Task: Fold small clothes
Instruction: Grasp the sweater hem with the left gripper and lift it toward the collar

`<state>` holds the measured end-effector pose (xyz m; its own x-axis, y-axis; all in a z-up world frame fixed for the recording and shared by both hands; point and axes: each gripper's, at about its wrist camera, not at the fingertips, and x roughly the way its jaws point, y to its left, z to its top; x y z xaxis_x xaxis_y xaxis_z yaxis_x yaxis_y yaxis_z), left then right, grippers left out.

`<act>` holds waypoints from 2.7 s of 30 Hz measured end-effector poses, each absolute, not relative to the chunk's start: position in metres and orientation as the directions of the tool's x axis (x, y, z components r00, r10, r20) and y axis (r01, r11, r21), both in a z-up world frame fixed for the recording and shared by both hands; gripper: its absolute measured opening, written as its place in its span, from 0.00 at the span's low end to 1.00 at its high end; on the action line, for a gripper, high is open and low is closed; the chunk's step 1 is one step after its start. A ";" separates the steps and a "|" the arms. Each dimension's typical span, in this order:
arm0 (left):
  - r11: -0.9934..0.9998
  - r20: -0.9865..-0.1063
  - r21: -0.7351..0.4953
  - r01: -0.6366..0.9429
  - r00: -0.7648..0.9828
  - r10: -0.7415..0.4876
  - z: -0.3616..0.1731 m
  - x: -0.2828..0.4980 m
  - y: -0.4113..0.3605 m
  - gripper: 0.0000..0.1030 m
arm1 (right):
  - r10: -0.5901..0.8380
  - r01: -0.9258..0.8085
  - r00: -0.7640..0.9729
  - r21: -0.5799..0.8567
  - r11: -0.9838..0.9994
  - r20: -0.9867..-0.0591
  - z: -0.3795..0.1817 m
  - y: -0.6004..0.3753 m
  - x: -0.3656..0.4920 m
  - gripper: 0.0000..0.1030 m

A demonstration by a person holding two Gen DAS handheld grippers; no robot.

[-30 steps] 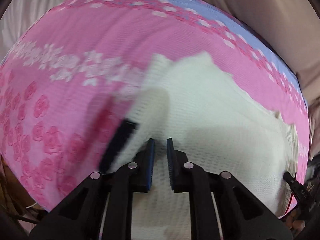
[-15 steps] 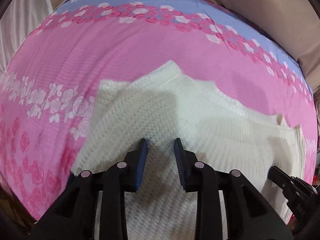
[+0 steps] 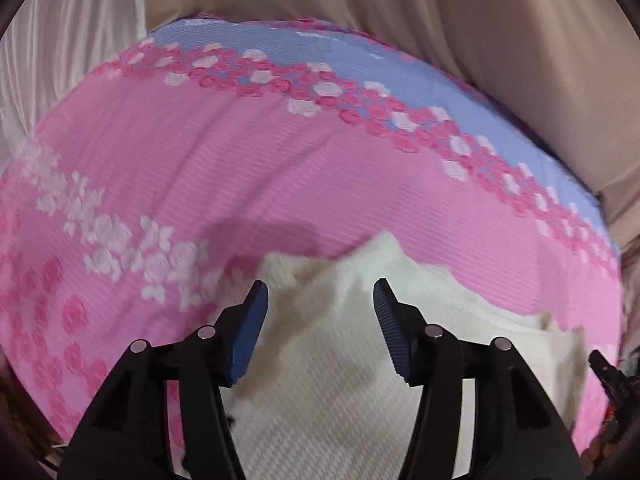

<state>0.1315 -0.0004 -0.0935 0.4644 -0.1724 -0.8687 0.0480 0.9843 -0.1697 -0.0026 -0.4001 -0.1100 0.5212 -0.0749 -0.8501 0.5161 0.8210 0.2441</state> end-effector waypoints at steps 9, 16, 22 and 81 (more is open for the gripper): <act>0.994 -0.915 -0.105 0.029 0.388 -0.108 -0.129 0.160 0.013 0.28 | -0.136 0.655 0.492 0.262 0.708 -0.860 -0.130 -0.451 -0.013 0.00; 0.986 -0.908 -0.169 -0.011 0.392 -0.151 -0.117 0.156 0.022 0.31 | -0.123 0.660 0.546 0.335 0.673 -0.829 -0.114 -0.462 -0.046 0.01; 0.973 -0.879 -0.204 0.107 0.417 -0.231 -0.087 0.092 0.001 0.29 | 0.101 0.367 0.563 0.358 0.859 -0.820 -0.091 -0.329 -0.031 0.07; 0.853 -0.888 -0.447 -0.268 0.247 -0.388 -0.146 0.017 0.129 0.69 | 0.157 0.167 0.303 0.215 0.962 -0.940 -0.143 -0.199 -0.008 0.12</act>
<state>0.0173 0.1288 -0.1457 0.2468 -0.3877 -0.8882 -0.2680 0.8535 -0.4470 -0.0079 -0.1990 -0.1431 0.3027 0.1572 -0.9400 0.1673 0.9622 0.2148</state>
